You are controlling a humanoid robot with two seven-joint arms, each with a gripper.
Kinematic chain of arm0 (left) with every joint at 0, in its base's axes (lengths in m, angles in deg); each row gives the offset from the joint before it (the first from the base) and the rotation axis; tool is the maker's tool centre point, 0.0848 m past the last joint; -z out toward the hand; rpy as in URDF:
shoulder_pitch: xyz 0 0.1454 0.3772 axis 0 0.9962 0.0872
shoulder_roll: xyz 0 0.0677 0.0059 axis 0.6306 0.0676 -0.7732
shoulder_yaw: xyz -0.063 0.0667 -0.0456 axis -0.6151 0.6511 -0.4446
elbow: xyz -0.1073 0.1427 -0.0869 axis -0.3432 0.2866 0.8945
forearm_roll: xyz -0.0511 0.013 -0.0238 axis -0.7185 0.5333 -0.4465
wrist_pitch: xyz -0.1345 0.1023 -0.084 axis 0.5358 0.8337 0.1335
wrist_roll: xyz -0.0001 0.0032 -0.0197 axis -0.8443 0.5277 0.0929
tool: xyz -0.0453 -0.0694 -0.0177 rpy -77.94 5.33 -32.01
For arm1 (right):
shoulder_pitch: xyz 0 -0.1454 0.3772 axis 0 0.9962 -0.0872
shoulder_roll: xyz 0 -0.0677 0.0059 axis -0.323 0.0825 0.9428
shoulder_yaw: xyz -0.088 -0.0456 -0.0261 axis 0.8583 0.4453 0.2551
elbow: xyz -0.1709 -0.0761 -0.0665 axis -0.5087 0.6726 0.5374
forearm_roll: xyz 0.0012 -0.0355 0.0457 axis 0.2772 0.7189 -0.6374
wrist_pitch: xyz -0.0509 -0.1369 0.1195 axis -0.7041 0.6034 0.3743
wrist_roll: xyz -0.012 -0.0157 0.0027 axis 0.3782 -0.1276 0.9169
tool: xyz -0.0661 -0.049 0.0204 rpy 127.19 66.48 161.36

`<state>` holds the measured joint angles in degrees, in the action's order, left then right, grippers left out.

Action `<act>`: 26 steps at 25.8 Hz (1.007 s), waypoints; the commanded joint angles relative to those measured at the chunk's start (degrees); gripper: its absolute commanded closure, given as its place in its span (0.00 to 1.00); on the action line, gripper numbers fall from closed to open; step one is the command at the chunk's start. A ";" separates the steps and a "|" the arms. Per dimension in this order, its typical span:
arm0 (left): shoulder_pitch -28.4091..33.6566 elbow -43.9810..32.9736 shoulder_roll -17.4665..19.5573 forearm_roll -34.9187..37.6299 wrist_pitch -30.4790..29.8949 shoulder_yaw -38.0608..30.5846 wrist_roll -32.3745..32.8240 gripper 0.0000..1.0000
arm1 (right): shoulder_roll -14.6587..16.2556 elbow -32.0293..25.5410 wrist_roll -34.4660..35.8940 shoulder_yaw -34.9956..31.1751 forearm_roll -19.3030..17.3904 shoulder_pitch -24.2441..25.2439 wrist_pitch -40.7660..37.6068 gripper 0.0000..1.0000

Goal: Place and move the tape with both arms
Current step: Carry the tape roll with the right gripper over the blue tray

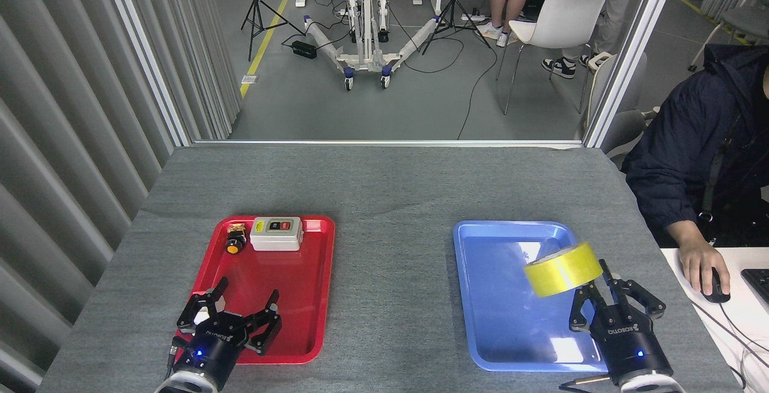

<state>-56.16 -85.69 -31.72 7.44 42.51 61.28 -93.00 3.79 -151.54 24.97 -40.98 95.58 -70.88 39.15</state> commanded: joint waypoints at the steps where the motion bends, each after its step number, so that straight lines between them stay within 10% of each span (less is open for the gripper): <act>1: -0.02 -0.03 0.03 -0.12 0.39 -0.17 1.29 0.00 | -0.41 -1.21 -10.26 -2.89 -7.12 1.05 -0.97 0.78; 15: 0.24 0.06 0.11 -3.72 0.48 -1.93 0.41 0.00 | 0.64 -4.73 -42.96 -6.93 -26.28 0.96 2.99 0.79; 26: 0.33 0.06 0.20 -4.25 0.48 -4.12 0.06 0.00 | 7.06 0.02 -50.69 -5.70 -37.35 -8.62 10.10 0.79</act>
<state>-55.76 -85.64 -31.53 3.60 42.96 57.83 -92.93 9.74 -153.79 -23.99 -47.24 60.23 -76.81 48.44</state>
